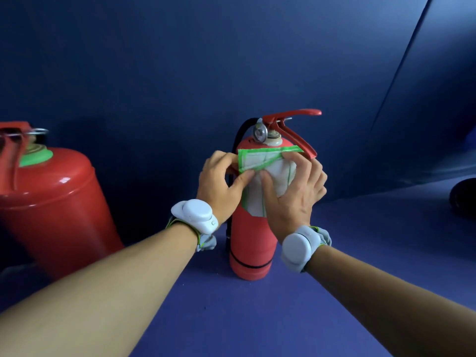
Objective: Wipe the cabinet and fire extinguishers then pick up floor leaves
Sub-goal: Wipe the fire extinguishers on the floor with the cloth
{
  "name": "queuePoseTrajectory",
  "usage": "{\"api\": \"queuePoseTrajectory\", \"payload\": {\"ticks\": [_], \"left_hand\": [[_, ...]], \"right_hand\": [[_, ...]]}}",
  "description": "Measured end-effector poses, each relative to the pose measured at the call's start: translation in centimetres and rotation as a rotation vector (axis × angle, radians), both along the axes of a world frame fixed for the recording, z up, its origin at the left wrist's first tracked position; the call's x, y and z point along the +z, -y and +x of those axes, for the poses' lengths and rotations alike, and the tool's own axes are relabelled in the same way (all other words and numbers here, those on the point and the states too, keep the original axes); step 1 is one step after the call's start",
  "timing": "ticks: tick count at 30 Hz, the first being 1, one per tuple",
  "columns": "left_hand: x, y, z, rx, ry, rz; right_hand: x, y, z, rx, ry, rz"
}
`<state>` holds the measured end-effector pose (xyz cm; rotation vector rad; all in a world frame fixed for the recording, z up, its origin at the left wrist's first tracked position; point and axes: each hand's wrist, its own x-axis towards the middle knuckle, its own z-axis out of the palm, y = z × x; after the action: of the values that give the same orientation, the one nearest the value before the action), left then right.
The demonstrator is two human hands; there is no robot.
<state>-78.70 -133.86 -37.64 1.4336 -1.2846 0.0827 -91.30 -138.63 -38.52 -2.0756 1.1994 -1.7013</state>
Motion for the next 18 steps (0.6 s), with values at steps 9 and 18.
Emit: {"api": "queuePoseTrajectory", "payload": {"ticks": [9,18], "left_hand": [[2.5,3.1,-1.1,0.304,-0.31,-0.078],[5.1,4.5,-0.4,0.414,-0.541,-0.034]], "right_hand": [[0.4,1.2,-0.2,0.076,0.093,0.141],[1.4,3.8,0.7,0.423,0.263,0.305]]}}
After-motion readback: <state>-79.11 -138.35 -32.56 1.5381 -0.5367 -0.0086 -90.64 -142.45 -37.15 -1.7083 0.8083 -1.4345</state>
